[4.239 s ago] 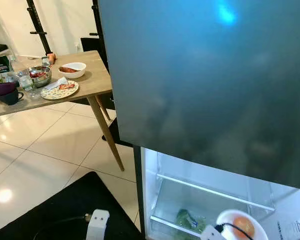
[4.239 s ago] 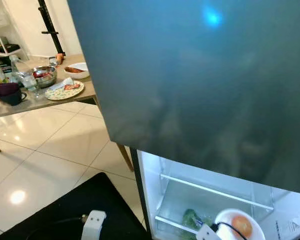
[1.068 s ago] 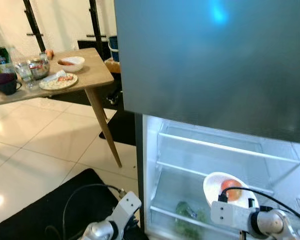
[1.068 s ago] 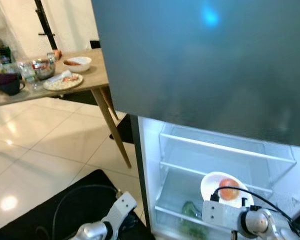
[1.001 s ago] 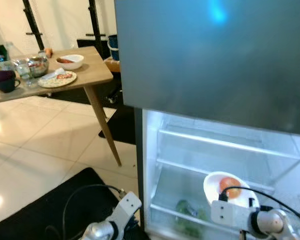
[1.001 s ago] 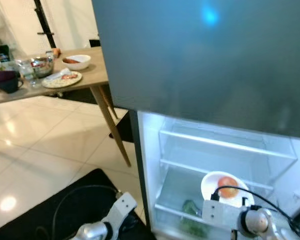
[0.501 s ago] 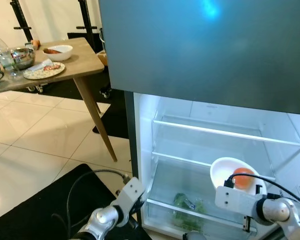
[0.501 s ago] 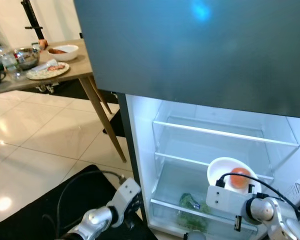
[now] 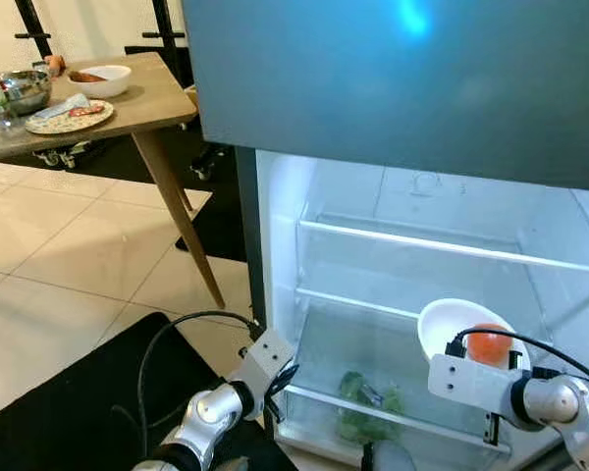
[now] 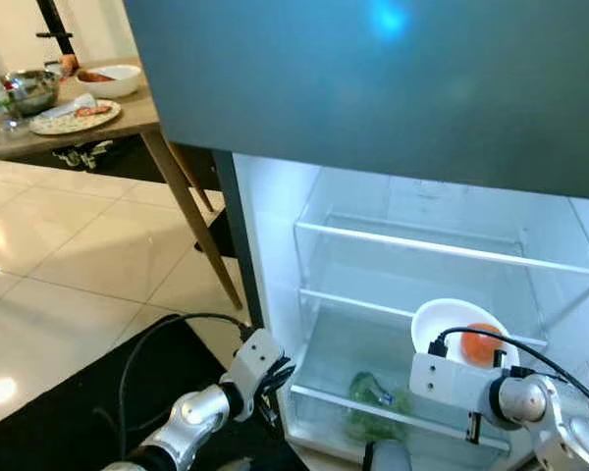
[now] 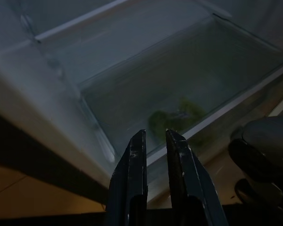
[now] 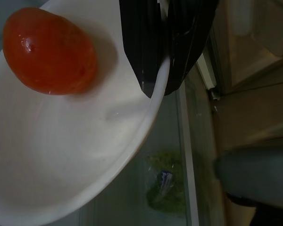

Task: Restocking fridge

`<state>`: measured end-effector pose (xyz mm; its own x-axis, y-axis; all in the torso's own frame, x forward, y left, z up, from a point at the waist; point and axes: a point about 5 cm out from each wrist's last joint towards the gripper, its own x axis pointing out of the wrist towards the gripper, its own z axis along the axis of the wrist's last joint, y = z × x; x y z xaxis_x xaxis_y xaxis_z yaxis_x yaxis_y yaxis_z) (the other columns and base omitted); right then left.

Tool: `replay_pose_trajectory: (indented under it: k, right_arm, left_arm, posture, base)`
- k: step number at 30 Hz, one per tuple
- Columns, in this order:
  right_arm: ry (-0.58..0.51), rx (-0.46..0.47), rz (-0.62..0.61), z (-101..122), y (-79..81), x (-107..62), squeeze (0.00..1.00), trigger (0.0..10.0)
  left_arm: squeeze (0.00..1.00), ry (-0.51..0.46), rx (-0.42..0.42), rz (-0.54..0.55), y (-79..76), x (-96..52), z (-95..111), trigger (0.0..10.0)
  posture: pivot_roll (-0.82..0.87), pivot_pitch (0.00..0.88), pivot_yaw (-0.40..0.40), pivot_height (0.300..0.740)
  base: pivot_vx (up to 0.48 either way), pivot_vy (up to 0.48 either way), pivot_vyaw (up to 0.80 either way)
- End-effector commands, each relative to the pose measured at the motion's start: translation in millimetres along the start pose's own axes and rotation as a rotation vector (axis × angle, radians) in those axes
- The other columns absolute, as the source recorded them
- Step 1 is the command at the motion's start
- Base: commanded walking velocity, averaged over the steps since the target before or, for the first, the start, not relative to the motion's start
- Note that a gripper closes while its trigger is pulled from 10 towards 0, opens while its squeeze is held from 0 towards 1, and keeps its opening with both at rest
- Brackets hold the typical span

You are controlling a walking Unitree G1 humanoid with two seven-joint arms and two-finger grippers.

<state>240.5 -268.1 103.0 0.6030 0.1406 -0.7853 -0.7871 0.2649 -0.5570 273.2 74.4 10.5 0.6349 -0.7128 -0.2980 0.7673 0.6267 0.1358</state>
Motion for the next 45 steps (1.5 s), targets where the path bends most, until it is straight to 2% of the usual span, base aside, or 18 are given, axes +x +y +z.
replay_pose_trajectory:
  k: [1, 8, 15, 19, 23, 26, 32, 38, 41, 45]
  right_arm:
    - [0.013, -0.009, -0.044, -3, -12.9, -12.0, 0.00, 10.0]
    - [0.011, -0.029, -0.063, -1, -21.9, -21.4, 0.00, 10.0]
    - [-0.039, -0.041, -0.028, 10, -20.1, -30.7, 0.00, 10.0]
    - [-0.123, -0.033, 0.066, 25, -6.0, -35.0, 0.00, 10.0]
    - [-0.172, -0.020, 0.091, 32, -1.0, -36.4, 0.00, 10.0]
    - [-0.245, -0.009, 0.135, 45, 4.6, -43.5, 0.00, 10.0]
    - [-0.310, -0.027, 0.192, 58, 9.2, -59.4, 0.00, 10.0]
    - [-0.377, -0.056, 0.194, 71, 6.5, -71.8, 0.00, 10.0]
    - [-0.417, -0.090, 0.154, 81, -2.1, -82.4, 0.00, 10.0]
    - [-0.413, -0.100, 0.123, 81, -8.7, -85.7, 0.00, 10.0]
  left_arm:
    - [0.00, -0.024, -0.008, -0.015, -6.9, 1.3, 1, 10.0]
    - [0.00, -0.044, 0.000, -0.013, -6.9, 3.3, 5, 10.0]
    - [0.00, -0.065, 0.006, -0.014, -6.9, 6.7, 11, 10.0]
    - [0.00, -0.072, 0.011, -0.021, -7.9, 8.8, 13, 10.0]
    - [0.00, -0.075, 0.013, -0.022, -8.2, 9.7, 14, 10.0]
    - [0.00, -0.084, 0.017, -0.027, -8.7, 11.2, 17, 10.0]
    - [0.00, -0.093, 0.021, -0.031, -8.7, 12.9, 20, 10.0]
    - [0.00, -0.097, 0.023, -0.032, -8.8, 14.7, 22, 10.0]
    - [0.00, -0.103, 0.022, -0.037, -10.0, 17.1, 24, 10.0]
    - [0.00, -0.104, 0.020, -0.039, -11.5, 18.4, 25, 10.0]
  posture:
    - [-0.20, 0.020, 0.050, 0.533]
    - [-0.20, 0.018, 0.048, 0.513]
    - [-0.20, 0.020, 0.050, 0.488]
    - [-0.21, 0.019, 0.050, 0.468]
    - [-0.21, 0.019, 0.050, 0.463]
    - [-0.21, 0.019, 0.053, 0.463]
    - [-0.22, 0.020, 0.052, 0.463]
    - [-0.23, 0.018, 0.051, 0.463]
    - [-0.23, 0.016, 0.050, 0.463]
    - [-0.24, 0.016, 0.046, 0.463]
  base:
    - [0.000, 0.000, 0.00]
    - [0.000, 0.000, 0.00]
    - [0.000, 0.000, 0.00]
    - [0.000, 0.000, 0.00]
    - [0.000, 0.000, 0.00]
    - [0.000, 0.000, 0.00]
    - [0.000, 0.000, 0.00]
    - [0.000, 0.000, 0.00]
    - [0.000, 0.000, 0.00]
    - [0.000, 0.000, 0.00]
